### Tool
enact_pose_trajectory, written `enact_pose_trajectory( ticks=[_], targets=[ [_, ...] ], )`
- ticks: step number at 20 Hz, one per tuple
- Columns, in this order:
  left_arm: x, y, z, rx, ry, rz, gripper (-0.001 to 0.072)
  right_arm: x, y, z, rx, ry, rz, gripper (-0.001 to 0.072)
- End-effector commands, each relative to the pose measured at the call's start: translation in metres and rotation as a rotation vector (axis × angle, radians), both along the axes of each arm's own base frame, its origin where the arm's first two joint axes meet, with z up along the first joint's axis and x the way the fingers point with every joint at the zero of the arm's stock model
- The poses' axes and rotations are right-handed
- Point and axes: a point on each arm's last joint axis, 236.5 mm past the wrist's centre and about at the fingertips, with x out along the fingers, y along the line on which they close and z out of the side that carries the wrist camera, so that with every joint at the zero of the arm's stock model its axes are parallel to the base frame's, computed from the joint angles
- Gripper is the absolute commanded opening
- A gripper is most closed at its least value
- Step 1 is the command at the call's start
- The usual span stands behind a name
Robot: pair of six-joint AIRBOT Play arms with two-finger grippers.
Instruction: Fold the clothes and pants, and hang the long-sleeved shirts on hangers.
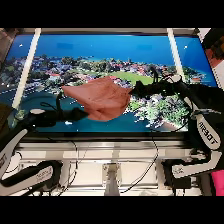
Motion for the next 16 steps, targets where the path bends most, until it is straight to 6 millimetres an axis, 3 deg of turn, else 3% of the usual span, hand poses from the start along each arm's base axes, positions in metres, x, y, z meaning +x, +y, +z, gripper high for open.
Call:
enact_pose_trajectory(
  ticks=[1, 3, 5, 8, 11, 14, 16],
  targets=[
    [0.042, 0.009, 0.100, 0.017, -0.319, 0.075, 0.0002, 0.030, -0.014, 0.038, 0.158, -0.036, -0.140, 0.0020],
    [0.071, 0.027, 0.170, 0.054, -0.505, 0.193, 0.0002, 0.047, -0.012, 0.071, 0.297, -0.085, -0.199, 0.0020],
    [0.089, 0.035, 0.216, 0.066, -0.618, 0.239, 0.0002, 0.066, -0.006, 0.103, 0.413, -0.164, -0.258, 0.0021],
    [0.122, 0.027, 0.253, 0.050, -0.677, 0.266, 0.0002, 0.096, 0.004, 0.145, 0.482, -0.269, -0.347, 0.0020],
    [0.159, -0.002, 0.291, 0.029, -0.760, 0.239, 0.0002, 0.129, 0.010, 0.192, 0.423, -0.438, -0.426, 0.0020],
    [0.206, -0.021, 0.327, 0.012, -0.849, 0.272, 0.0002, 0.173, -0.017, 0.255, 0.297, -0.679, -0.632, 0.0019],
    [0.230, -0.031, 0.350, -0.009, -0.907, 0.269, 0.0002, 0.190, -0.040, 0.294, 0.261, -0.782, -0.748, 0.0020]
  ],
)
